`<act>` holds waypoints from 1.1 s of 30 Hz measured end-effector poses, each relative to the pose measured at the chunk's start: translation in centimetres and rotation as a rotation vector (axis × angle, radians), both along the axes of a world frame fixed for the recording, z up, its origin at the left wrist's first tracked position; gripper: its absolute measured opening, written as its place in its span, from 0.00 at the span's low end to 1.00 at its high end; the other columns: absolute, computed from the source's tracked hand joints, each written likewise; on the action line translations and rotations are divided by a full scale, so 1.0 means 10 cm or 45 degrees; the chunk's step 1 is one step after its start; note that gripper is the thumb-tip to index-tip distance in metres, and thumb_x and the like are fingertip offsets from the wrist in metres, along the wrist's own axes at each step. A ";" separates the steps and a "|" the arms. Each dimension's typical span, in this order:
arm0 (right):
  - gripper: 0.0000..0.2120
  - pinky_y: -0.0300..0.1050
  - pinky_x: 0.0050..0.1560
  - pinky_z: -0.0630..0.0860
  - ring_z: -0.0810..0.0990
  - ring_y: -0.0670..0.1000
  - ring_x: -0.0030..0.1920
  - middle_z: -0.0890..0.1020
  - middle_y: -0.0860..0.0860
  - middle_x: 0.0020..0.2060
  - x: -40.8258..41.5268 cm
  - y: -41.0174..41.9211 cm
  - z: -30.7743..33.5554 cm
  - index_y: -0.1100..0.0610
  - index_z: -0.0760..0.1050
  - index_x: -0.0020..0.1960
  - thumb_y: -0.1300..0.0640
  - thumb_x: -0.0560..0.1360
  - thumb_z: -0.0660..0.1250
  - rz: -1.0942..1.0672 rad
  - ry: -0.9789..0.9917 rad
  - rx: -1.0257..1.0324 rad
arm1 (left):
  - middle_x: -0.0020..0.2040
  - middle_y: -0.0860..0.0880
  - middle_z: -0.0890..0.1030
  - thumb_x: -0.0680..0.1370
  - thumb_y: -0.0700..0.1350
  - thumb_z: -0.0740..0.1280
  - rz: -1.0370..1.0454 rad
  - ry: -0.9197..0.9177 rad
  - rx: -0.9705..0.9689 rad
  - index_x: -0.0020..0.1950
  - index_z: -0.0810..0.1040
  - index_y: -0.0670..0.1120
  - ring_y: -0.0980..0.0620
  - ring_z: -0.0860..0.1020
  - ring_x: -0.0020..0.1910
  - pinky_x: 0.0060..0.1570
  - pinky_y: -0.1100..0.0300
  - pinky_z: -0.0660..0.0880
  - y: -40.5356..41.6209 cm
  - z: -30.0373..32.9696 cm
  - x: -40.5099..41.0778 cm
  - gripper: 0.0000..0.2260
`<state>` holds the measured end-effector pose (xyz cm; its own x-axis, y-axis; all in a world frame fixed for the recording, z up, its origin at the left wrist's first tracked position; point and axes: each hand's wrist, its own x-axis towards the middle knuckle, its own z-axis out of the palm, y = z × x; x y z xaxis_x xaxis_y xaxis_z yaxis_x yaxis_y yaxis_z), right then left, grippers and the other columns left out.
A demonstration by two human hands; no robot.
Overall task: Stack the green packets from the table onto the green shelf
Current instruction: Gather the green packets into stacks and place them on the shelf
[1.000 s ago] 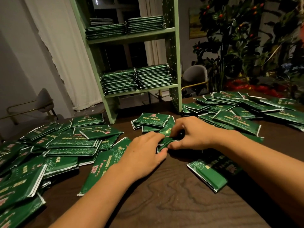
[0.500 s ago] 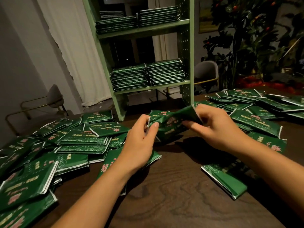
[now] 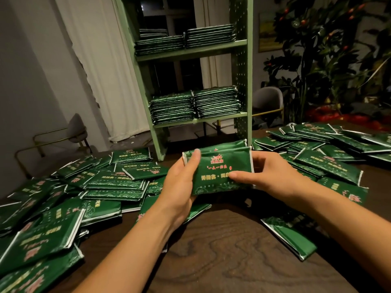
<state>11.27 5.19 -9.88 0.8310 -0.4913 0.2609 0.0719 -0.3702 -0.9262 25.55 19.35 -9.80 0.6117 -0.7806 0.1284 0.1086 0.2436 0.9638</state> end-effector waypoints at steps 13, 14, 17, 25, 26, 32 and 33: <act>0.25 0.52 0.59 0.78 0.79 0.52 0.54 0.81 0.51 0.53 0.41 0.38 0.19 0.53 0.75 0.57 0.33 0.73 0.68 -0.172 0.717 -0.676 | 0.48 0.47 0.86 0.82 0.48 0.67 0.442 -0.206 0.047 0.49 0.82 0.46 0.46 0.86 0.49 0.40 0.58 0.82 0.14 0.26 0.31 0.08; 0.28 0.52 0.58 0.78 0.79 0.53 0.53 0.81 0.51 0.53 0.46 0.45 0.21 0.53 0.75 0.57 0.31 0.73 0.66 -0.176 0.782 -0.726 | 0.45 0.49 0.86 0.83 0.49 0.66 0.488 -0.248 0.056 0.48 0.82 0.46 0.49 0.85 0.47 0.36 0.63 0.81 0.18 0.26 0.35 0.09; 0.36 0.51 0.52 0.76 0.79 0.55 0.51 0.81 0.52 0.50 0.58 0.72 0.23 0.56 0.75 0.53 0.23 0.70 0.59 -0.193 0.903 -0.818 | 0.48 0.48 0.86 0.83 0.52 0.64 0.601 -0.278 0.101 0.52 0.81 0.44 0.52 0.85 0.42 0.39 0.59 0.83 0.24 0.21 0.45 0.12; 0.60 0.58 0.68 0.65 0.67 0.60 0.71 0.69 0.59 0.70 0.99 1.18 0.05 0.61 0.61 0.74 0.16 0.60 0.61 -0.349 1.038 -1.021 | 0.47 0.48 0.80 0.82 0.60 0.62 0.750 -0.250 0.270 0.46 0.71 0.48 0.46 0.84 0.42 0.46 0.49 0.79 0.43 -0.06 0.59 0.16; 0.59 0.57 0.67 0.66 0.69 0.60 0.70 0.71 0.58 0.68 1.01 1.18 0.07 0.60 0.63 0.72 0.17 0.59 0.63 -0.339 1.046 -0.975 | 0.47 0.49 0.79 0.83 0.59 0.61 0.748 -0.216 0.248 0.45 0.69 0.49 0.46 0.84 0.43 0.48 0.47 0.79 0.45 -0.04 0.61 0.15; 0.31 0.52 0.59 0.78 0.81 0.55 0.53 0.81 0.51 0.49 0.89 0.92 0.24 0.54 0.73 0.49 0.35 0.60 0.81 -0.236 1.019 -0.534 | 0.44 0.50 0.76 0.83 0.61 0.60 0.758 -0.242 0.241 0.43 0.67 0.49 0.47 0.84 0.44 0.43 0.52 0.76 0.42 -0.01 0.54 0.17; 0.29 0.52 0.58 0.79 0.81 0.54 0.51 0.82 0.52 0.48 0.85 0.86 0.24 0.55 0.74 0.50 0.38 0.62 0.81 -0.233 1.011 -0.500 | 0.44 0.49 0.76 0.83 0.61 0.60 0.758 -0.254 0.246 0.44 0.67 0.49 0.48 0.84 0.44 0.40 0.54 0.74 0.43 -0.01 0.55 0.17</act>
